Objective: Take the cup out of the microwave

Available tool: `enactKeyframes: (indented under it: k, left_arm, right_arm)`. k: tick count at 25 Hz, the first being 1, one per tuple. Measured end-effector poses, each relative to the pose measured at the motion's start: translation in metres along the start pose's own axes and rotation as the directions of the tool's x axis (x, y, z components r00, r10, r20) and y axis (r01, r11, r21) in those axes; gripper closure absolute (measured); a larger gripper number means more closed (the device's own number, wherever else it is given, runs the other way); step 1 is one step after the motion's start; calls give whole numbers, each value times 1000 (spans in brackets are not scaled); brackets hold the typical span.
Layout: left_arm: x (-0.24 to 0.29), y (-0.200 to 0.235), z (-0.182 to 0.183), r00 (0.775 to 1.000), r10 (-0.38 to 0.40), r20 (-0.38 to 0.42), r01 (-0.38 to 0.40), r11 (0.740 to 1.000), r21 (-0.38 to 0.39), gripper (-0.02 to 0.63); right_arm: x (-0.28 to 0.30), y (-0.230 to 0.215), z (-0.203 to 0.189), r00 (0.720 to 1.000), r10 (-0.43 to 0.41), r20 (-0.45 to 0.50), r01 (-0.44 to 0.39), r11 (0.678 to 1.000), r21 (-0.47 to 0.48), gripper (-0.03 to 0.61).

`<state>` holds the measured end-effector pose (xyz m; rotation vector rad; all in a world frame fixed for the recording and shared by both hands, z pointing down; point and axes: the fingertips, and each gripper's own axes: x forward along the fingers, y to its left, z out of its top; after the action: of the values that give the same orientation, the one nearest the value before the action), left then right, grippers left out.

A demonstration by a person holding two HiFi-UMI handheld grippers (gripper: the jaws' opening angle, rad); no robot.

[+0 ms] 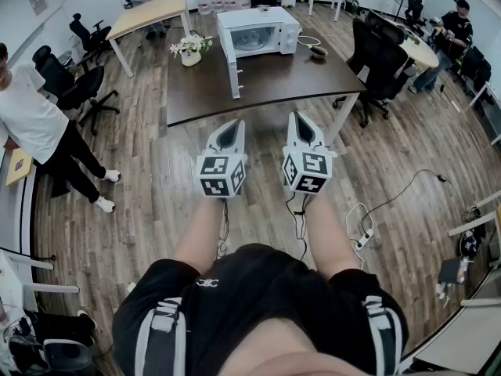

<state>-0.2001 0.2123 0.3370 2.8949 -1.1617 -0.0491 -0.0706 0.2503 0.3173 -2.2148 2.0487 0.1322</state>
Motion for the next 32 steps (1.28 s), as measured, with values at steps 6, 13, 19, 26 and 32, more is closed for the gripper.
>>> enactKeyframes:
  k: [6, 13, 19, 26, 32]
  left_arm:
    - [1, 5, -4, 1000, -3, -4, 3, 1000, -8, 618]
    - [3, 21, -6, 1000, -21, -13, 21, 1000, 5, 618]
    - [12, 31, -5, 1000, -15, -12, 15, 1000, -4, 618]
    - [32, 39, -9, 999, -28, -23, 28, 1000, 9, 618]
    - [76, 49, -19, 999, -36, -34, 37, 999, 38, 618]
  right_arm:
    - [5, 8, -6, 1000, 12, -9, -12, 1000, 12, 578]
    - [13, 23, -16, 1000, 10, -19, -10, 1000, 1, 578]
    - [24, 30, -17, 1000, 15, -15, -15, 1000, 4, 578]
    - [46, 18, -20, 1000, -1, -4, 1, 1000, 12, 578]
    - [85, -6, -29, 1000, -19, 14, 18, 1000, 25, 578]
